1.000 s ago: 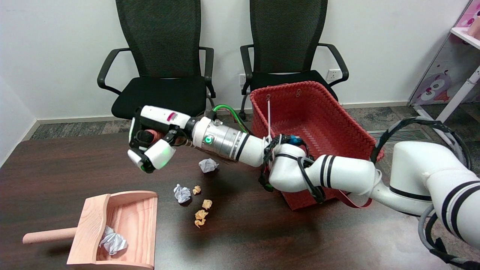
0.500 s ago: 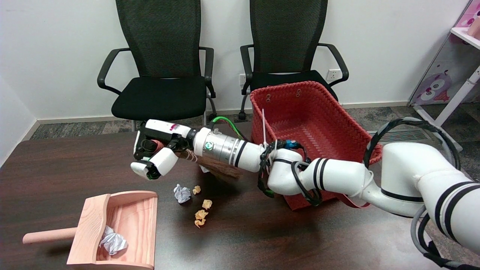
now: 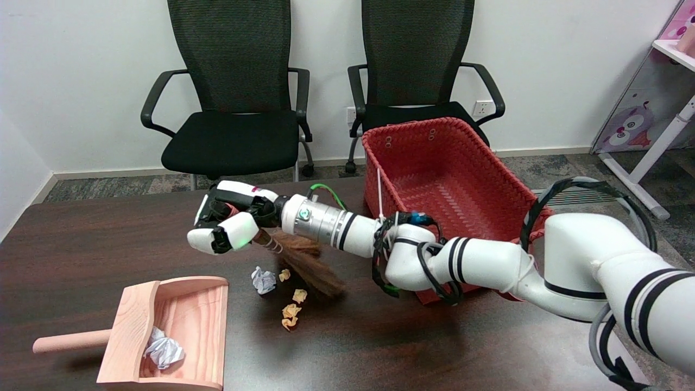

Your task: Sweep the paper ball into the dustpan.

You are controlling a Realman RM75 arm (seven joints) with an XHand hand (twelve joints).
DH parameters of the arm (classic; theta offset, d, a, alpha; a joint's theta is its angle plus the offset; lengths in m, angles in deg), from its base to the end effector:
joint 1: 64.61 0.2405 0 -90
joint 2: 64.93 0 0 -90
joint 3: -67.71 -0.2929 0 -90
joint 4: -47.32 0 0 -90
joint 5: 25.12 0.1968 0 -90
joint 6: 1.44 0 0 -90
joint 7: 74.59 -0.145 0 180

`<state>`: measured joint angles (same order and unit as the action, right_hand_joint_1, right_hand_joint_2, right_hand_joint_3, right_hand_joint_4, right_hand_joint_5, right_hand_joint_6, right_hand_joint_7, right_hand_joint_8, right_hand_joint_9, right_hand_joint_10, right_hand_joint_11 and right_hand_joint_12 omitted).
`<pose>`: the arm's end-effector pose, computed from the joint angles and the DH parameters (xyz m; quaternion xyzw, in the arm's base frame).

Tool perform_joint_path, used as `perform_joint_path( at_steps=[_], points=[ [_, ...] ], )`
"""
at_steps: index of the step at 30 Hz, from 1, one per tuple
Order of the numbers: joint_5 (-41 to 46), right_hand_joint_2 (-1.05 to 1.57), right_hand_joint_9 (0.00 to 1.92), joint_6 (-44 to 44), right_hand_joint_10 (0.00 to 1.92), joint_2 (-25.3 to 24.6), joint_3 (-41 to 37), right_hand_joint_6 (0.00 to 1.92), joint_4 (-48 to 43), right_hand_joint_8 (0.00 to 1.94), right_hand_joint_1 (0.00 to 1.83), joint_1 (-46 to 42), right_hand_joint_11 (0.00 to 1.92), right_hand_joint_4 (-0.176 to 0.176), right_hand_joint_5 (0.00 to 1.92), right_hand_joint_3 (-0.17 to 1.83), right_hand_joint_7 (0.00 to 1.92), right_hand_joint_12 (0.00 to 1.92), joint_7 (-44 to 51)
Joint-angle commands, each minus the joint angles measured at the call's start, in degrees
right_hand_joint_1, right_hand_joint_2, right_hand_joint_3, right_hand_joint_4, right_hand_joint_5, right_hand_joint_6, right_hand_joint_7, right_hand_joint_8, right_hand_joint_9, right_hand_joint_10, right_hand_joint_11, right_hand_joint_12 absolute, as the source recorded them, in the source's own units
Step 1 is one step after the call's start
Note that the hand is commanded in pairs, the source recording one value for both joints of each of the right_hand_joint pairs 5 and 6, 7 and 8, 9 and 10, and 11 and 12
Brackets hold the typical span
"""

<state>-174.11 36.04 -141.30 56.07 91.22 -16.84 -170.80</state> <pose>-0.2710 -0.4460 0.1013 0.7733 -0.5360 0.2322 0.2466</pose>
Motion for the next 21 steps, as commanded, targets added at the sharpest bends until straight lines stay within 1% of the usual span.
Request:
perform_joint_path(
  at_steps=[1, 5, 14, 21],
  points=[
    [0.72, 0.37, 1.92, 3.84, 1.92, -1.23, -6.42, 1.92, 5.51, 1.92, 0.88, -5.75, 1.92, -0.003, 1.92, 1.45, 1.92, 1.92, -19.33],
    [2.85, 0.4, 1.92, 4.4, 1.92, -0.98, -8.97, 1.92, 8.17, 1.92, 0.87, -7.26, 1.92, -0.004, 1.92, 1.44, 1.92, 1.92, -19.37],
    [11.09, 0.43, 1.92, 10.88, 1.92, -0.26, -9.86, 1.92, 7.87, 1.92, 0.86, -7.92, 1.92, -0.005, 1.92, 1.46, 1.92, 1.92, -18.84],
    [14.45, 0.45, 1.92, 14.54, 1.92, 2.99, -11.98, 1.92, 10.99, 1.92, 0.86, -9.29, 1.92, -0.006, 1.92, 1.47, 1.92, 1.92, -19.28]
  ],
)
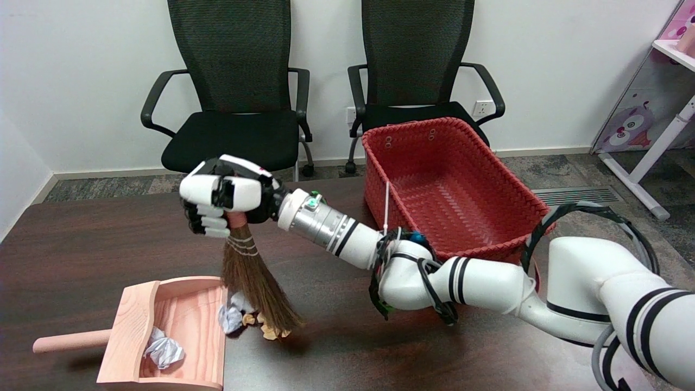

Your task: Sweep the paper ball into the dustpan.

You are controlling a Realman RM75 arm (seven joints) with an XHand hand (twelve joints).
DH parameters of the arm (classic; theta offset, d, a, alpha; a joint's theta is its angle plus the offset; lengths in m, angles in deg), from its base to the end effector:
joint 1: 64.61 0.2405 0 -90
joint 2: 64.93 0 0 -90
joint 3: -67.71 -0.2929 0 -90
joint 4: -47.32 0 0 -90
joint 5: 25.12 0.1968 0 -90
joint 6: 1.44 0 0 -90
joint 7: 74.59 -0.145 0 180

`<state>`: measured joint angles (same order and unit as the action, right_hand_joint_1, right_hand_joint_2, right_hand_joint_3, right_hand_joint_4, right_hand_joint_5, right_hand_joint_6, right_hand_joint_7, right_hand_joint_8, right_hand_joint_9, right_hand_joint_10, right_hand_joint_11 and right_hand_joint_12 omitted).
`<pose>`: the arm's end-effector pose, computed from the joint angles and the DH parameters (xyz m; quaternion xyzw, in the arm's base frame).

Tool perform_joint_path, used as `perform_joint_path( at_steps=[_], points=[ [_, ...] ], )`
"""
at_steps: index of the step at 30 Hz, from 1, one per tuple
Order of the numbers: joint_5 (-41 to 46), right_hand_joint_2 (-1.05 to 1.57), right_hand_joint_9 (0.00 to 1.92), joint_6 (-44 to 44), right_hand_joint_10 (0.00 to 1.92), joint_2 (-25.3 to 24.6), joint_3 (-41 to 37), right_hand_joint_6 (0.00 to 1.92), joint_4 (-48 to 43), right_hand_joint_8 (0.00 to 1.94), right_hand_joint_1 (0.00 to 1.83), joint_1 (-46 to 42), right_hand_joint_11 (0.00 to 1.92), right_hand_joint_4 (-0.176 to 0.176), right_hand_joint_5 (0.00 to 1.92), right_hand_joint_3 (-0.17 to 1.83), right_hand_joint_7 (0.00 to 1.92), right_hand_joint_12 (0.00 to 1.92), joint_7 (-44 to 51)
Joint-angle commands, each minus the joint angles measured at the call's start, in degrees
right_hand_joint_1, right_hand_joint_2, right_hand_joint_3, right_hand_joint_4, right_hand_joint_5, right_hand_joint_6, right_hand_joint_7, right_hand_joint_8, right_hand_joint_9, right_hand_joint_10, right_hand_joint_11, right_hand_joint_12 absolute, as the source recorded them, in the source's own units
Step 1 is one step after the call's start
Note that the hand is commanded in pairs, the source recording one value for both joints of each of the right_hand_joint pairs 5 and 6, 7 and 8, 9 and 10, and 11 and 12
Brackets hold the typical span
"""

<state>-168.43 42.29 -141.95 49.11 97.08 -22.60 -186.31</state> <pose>-0.2519 -0.4244 0.0943 0.6367 -0.6676 0.3661 0.1225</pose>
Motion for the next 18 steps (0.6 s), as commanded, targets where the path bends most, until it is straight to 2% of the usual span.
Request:
perform_joint_path(
  at_steps=[1, 10, 16, 18],
  points=[
    [9.18, 0.45, 1.92, 8.63, 1.92, 3.98, -5.41, 1.92, 5.81, 1.92, 0.86, -3.84, 1.92, -0.006, 1.92, 1.48, 1.92, 1.92, -3.51],
    [9.54, 0.49, 1.92, 10.8, 1.92, 8.42, -11.5, 1.92, 12.93, 1.92, 0.84, -7.79, 1.92, -0.006, 1.92, 1.51, 1.92, 1.92, -0.99],
    [14.25, 0.76, 1.92, 5.2, 1.92, 12.02, -15.33, 1.92, 24.57, 1.92, 0.8, -14.06, 1.92, -0.002, 1.92, 1.47, 1.92, 1.92, 18.82],
    [18.45, 0.84, 1.92, 3.2, 1.92, 12.23, -18.57, 1.92, 29.91, 1.92, 0.78, -19.37, 1.92, 0.0, 1.92, 1.48, 1.92, 1.92, 31.81]
  ],
)
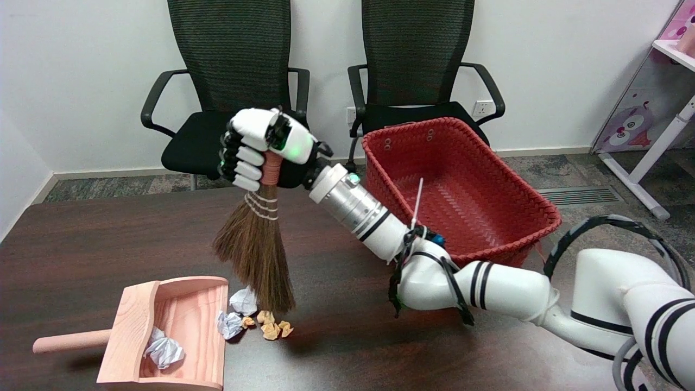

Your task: Sweep the paper ball into the dustpan.

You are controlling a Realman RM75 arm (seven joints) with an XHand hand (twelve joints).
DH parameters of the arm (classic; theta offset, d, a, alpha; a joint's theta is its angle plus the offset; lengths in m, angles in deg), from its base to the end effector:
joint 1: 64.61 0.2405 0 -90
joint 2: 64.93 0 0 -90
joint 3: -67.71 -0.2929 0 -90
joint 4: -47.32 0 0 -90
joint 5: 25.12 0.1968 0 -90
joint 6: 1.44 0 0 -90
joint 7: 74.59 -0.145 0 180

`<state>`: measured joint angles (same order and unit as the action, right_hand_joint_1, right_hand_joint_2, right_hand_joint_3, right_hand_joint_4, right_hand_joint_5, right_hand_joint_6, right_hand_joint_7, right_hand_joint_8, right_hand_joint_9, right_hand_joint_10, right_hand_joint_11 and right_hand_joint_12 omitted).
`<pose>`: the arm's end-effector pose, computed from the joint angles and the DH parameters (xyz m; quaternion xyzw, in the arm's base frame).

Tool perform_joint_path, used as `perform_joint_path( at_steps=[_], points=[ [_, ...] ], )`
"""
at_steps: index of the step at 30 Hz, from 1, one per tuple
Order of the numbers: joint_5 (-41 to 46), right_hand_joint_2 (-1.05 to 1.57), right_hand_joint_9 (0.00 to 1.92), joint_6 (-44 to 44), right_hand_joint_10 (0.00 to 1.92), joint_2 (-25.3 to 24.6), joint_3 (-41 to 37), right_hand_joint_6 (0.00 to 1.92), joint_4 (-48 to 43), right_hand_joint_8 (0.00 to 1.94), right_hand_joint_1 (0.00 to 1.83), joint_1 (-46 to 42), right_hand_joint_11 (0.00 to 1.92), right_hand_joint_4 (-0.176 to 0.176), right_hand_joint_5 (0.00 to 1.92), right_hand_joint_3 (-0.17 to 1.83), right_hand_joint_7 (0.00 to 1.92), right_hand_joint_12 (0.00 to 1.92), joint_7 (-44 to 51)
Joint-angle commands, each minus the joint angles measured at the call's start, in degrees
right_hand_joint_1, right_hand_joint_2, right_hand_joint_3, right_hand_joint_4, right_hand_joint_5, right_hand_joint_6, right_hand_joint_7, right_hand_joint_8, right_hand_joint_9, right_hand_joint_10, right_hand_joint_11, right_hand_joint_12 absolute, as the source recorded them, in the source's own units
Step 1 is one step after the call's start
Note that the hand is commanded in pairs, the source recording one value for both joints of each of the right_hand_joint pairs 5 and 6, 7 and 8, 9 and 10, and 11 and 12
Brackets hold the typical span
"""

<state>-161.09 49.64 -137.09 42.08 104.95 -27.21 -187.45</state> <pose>-0.2226 -0.4153 0.1428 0.5769 -0.6579 0.4816 0.0485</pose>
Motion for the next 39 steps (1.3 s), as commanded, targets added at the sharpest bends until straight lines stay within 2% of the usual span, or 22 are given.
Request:
perform_joint_path(
  at_steps=[1, 3, 11, 16, 22, 25, 32, 35, 39],
  points=[
    [12.91, 0.87, 1.92, -4.5, 1.92, 7.38, -12.24, 1.92, 23.51, 1.92, 0.78, -16.38, 1.92, 0.001, 1.92, 1.48, 1.92, 1.92, 37.34],
    [17.49, 0.95, 1.92, -4.58, 1.92, 7.15, -13.5, 1.92, 27.91, 1.92, 0.78, -20.72, 1.92, 0.002, 1.92, 1.45, 1.92, 1.92, 50.29],
    [30.87, 1.03, 1.92, -5.95, 1.92, 6.43, -12.93, 1.92, 39.58, 1.92, 0.78, -28.8, 1.92, 0.008, 1.92, 1.45, 1.92, 1.92, 85.12],
    [37.6, 1.04, 1.92, -5.14, 1.92, 5.57, -11.03, 1.92, 43.81, 1.92, 0.78, -31.55, 1.92, 0.012, 1.92, 1.46, 1.92, 1.92, 100.76],
    [42.79, 1.04, 1.92, -4.03, 1.92, 0.43, -8.47, 1.92, 44.52, 1.92, 0.78, -33.38, 1.92, 0.014, 1.92, 1.49, 1.92, 1.92, 119.32],
    [42.5, 1.03, 1.92, -3.88, 1.92, -1.68, -8.5, 1.92, 45.13, 1.92, 0.78, -34.38, 1.92, 0.014, 1.92, 1.5, 1.92, 1.92, 124.93],
    [39.89, 1.06, 1.92, -4.04, 1.92, -4.87, -5.71, 1.92, 42.2, 1.92, 0.78, -33.11, 1.92, 0.014, 1.92, 1.5, 1.92, 1.92, 126.4],
    [37.09, 1.1, 1.92, -4.37, 1.92, -7.44, -4.59, 1.92, 39.76, 1.92, 0.77, -32.25, 1.92, 0.015, 1.92, 1.51, 1.92, 1.92, 126.65],
    [29.31, 1.12, 1.92, -4.4, 1.92, -10.54, -3.81, 1.92, 34.55, 1.92, 0.77, -31.8, 1.92, 0.014, 1.92, 1.53, 1.92, 1.92, 127.59]
  ],
)
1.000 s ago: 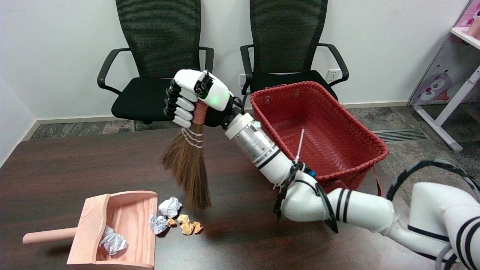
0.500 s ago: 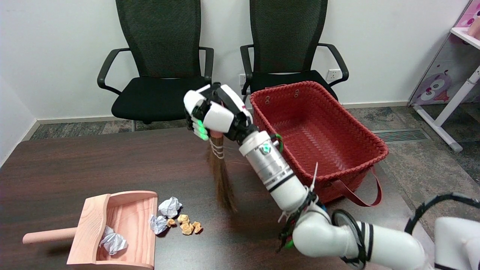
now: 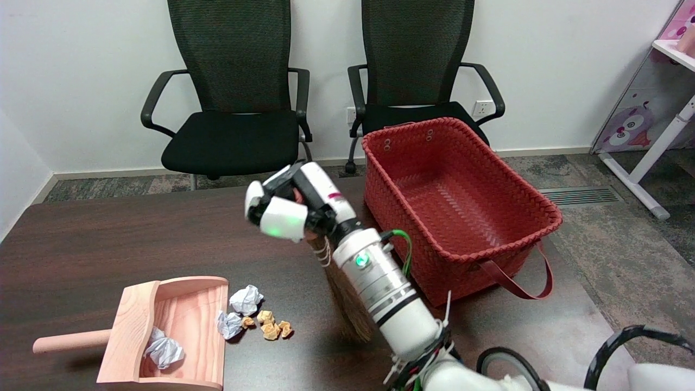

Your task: Sweep the paper ball into the dustpan.

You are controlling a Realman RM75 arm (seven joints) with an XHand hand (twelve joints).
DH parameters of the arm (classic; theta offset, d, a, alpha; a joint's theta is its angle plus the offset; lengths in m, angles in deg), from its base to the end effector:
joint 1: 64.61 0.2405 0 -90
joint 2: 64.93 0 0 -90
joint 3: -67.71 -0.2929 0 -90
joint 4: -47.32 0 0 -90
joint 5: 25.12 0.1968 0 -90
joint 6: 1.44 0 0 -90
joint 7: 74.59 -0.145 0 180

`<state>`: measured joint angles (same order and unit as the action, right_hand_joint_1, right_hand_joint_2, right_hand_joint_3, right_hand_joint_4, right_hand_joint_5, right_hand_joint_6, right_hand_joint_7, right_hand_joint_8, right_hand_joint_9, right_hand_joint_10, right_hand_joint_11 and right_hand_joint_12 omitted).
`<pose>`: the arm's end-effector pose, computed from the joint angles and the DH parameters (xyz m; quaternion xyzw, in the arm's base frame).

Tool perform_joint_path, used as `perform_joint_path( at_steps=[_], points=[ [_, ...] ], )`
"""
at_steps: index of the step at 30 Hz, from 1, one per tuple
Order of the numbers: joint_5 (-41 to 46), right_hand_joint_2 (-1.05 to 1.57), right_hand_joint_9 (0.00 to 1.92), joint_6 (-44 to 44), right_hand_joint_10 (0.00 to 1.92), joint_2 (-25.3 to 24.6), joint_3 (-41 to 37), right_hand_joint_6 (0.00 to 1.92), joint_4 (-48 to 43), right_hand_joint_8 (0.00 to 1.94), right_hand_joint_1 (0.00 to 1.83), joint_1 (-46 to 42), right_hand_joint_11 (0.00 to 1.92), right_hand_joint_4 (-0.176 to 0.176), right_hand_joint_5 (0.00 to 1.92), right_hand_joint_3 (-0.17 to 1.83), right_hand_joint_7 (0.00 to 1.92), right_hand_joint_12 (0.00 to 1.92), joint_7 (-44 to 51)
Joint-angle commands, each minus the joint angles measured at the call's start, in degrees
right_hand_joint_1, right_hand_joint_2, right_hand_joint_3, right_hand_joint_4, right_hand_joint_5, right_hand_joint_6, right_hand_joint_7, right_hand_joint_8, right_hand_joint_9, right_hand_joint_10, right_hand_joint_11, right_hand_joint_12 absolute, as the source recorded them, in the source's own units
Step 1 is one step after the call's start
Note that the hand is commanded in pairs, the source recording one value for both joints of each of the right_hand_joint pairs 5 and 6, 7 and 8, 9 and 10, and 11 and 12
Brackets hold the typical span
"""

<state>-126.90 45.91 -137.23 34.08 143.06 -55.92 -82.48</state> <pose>-0.2457 -0.2887 0.1379 0.6726 -0.3901 0.4695 0.4184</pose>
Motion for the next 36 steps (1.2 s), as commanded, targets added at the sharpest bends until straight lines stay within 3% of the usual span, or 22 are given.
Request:
perform_joint_path(
  at_steps=[1, 8, 14, 22, 36],
  points=[
    [-8.29, 1.12, 1.92, -0.68, 1.92, -11.36, 4.19, 1.92, -5.93, 1.92, 0.77, -2.84, 1.92, 0.014, 1.92, 1.53, 1.92, 1.92, 22.37],
    [-18.59, 1.11, 1.92, -0.76, 1.92, -17.02, 4.61, 1.92, -18.76, 1.92, 0.75, -0.14, 1.92, 0.013, 1.92, 1.61, 1.92, 1.92, 20.72],
    [-18.47, 1.06, 1.92, -0.85, 1.92, -18.31, 4.39, 1.92, -27.07, 1.92, 0.72, 3.08, 1.92, 0.013, 1.92, 1.7, 1.92, 1.92, 10.14],
    [-17.93, 1.07, 1.92, -0.85, 1.92, -22.82, 4.63, 1.92, -34.23, 1.92, 0.69, 5.56, 1.92, 0.013, 1.92, 1.69, 1.92, 1.92, 5.08],
    [-18.34, 0.65, 1.92, -1.53, 1.92, -25.17, 6.47, 1.92, -42.78, 1.92, 0.71, 10.19, 1.92, 0.003, 1.92, 1.82, 1.92, 1.92, -35.91]
  ],
)
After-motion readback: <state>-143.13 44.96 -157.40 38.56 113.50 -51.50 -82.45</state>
